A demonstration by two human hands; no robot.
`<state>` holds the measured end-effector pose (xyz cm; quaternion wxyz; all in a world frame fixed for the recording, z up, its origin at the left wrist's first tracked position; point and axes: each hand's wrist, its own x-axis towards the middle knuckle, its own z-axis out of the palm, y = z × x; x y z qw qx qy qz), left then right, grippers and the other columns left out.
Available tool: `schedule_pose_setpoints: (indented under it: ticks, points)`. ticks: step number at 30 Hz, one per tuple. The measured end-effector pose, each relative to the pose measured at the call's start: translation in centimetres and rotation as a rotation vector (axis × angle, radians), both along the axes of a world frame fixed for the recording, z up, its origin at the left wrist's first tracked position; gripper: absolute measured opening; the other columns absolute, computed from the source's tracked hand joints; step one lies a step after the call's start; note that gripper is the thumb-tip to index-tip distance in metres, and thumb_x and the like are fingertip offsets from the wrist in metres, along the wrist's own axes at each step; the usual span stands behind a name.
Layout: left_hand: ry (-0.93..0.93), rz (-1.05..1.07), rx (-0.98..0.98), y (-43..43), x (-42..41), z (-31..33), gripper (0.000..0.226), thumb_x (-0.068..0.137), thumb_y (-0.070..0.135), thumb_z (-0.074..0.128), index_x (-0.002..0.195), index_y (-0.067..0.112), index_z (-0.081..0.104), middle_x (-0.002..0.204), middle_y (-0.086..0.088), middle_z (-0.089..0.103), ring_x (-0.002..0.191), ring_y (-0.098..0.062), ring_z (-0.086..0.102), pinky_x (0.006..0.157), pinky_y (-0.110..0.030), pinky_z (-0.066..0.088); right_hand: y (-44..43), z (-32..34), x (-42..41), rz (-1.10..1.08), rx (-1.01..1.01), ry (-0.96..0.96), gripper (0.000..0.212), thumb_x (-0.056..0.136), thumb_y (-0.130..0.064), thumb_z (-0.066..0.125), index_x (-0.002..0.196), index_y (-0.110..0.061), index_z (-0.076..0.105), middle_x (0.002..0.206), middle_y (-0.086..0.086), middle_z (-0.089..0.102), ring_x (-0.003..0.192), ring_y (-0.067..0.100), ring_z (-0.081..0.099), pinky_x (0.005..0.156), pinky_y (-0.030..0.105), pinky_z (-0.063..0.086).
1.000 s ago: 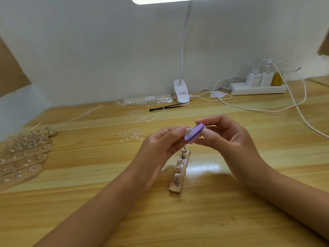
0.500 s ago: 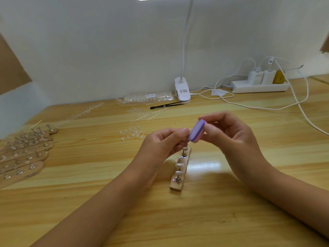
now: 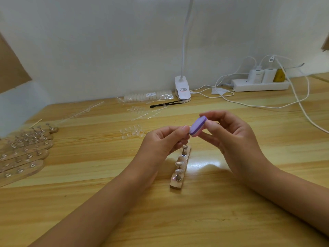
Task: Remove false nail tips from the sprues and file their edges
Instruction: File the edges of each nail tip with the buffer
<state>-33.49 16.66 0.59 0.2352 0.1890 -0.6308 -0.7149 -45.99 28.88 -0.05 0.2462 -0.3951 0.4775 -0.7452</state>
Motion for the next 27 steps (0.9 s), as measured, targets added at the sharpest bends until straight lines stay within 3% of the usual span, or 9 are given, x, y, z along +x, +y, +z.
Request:
schedule_pose_setpoints:
  ticks: [7,13,17,21,25,27]
  points:
    - [-0.003,0.019,-0.006,-0.1,0.0,-0.2,0.034,0.064,0.045,0.074,0.085,0.02,0.08,0.081,0.005,0.074,0.077,-0.003,0.065,0.079,-0.015,0.055,-0.1,-0.1,-0.1,0.078,0.078,0.016,0.035,0.073,-0.027,0.07,0.105,-0.012,0.066,0.098,0.003,0.074,0.097,0.021,0.072,0.087,0.028,0.057]
    - [-0.004,0.054,-0.104,-0.1,0.1,-0.5,0.039,0.068,0.047,0.074,0.097,0.021,0.077,0.089,0.004,0.075,0.086,-0.006,0.069,0.081,-0.018,0.053,0.0,0.7,-0.8,0.027,0.01,-0.088,0.028,0.078,-0.022,0.065,0.105,-0.014,0.07,0.099,0.005,0.073,0.097,0.018,0.071,0.083,0.026,0.056]
    - [0.014,0.071,-0.107,-0.3,0.2,-0.4,0.038,0.073,0.043,0.072,0.102,0.018,0.075,0.096,0.002,0.077,0.09,-0.007,0.071,0.082,-0.017,0.054,-0.1,1.0,-1.1,0.063,0.012,-0.192,0.031,0.075,-0.02,0.067,0.106,-0.013,0.064,0.101,0.008,0.069,0.094,0.015,0.07,0.079,0.024,0.056]
    - [0.039,0.052,-0.04,-0.2,0.0,-0.3,0.04,0.07,0.043,0.073,0.099,0.015,0.076,0.093,0.0,0.076,0.089,-0.008,0.07,0.083,-0.018,0.054,-0.3,0.6,-1.1,0.099,0.002,-0.279,0.022,0.08,-0.013,0.074,0.094,-0.012,0.056,0.102,0.012,0.066,0.087,0.015,0.07,0.076,0.021,0.056]
    - [0.045,0.04,-0.054,0.0,-0.1,-0.7,0.043,0.07,0.045,0.074,0.101,0.016,0.076,0.095,-0.002,0.076,0.092,-0.01,0.07,0.083,-0.019,0.053,-0.4,-0.2,-0.9,0.188,0.081,-0.154,0.018,0.074,-0.01,0.071,0.083,-0.019,0.058,0.092,0.003,0.067,0.089,0.016,0.068,0.08,0.025,0.055]
    - [0.045,0.035,-0.077,0.0,-0.1,-0.8,0.043,0.073,0.044,0.074,0.104,0.014,0.075,0.098,-0.002,0.076,0.094,-0.01,0.07,0.085,-0.02,0.053,-0.4,-0.3,-0.7,0.189,0.147,-0.032,0.024,0.072,-0.015,0.074,0.091,-0.025,0.063,0.09,0.0,0.069,0.088,0.013,0.067,0.081,0.023,0.053]
